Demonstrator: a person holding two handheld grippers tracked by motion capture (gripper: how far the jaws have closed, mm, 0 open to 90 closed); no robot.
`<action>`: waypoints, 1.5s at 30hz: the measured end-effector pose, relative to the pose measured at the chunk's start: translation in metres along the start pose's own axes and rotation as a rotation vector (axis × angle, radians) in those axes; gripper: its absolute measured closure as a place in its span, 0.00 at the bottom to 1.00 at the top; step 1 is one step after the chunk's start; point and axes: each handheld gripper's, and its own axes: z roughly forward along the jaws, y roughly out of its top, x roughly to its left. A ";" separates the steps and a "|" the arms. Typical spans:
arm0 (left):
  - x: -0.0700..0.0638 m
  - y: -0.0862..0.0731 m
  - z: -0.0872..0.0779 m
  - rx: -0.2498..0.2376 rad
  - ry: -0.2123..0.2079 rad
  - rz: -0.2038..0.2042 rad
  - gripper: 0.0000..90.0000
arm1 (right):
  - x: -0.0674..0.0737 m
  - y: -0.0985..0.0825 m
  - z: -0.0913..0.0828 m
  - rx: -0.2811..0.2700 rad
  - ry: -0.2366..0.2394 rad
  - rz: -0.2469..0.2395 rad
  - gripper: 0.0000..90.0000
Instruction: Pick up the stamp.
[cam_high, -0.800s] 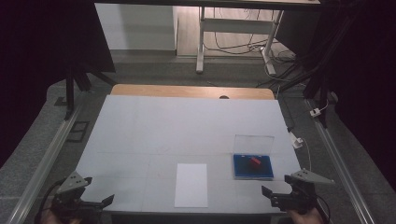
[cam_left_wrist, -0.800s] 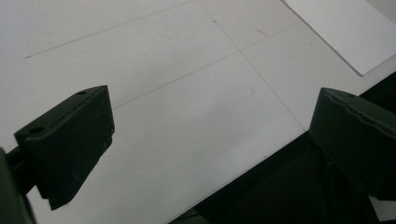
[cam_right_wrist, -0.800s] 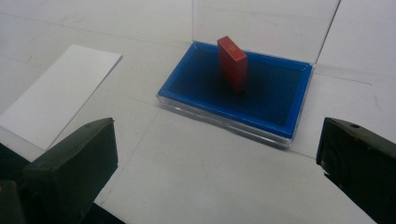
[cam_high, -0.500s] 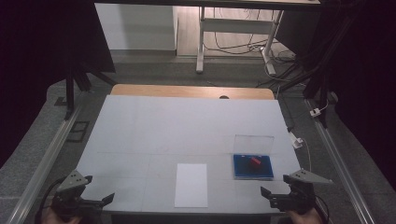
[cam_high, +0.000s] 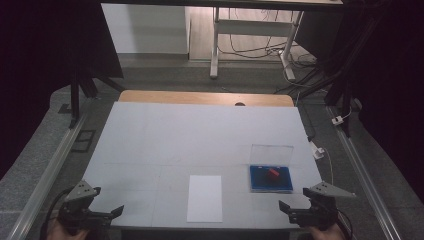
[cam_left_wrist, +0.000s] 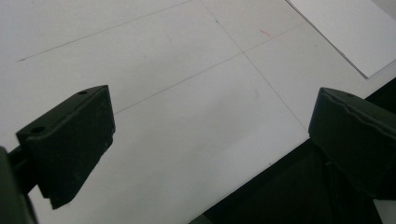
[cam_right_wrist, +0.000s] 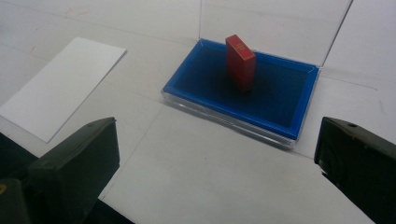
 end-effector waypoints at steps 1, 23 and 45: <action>0.000 0.000 0.000 0.002 -0.002 0.001 0.01 | 0.000 0.000 0.000 0.001 0.001 -0.001 0.00; -0.001 -0.001 0.000 0.016 -0.003 -0.006 0.01 | 0.002 0.009 0.005 -0.020 0.022 -0.046 0.00; 0.000 0.000 0.001 0.017 -0.005 -0.005 0.01 | -0.002 0.030 0.029 0.024 0.020 -0.099 0.00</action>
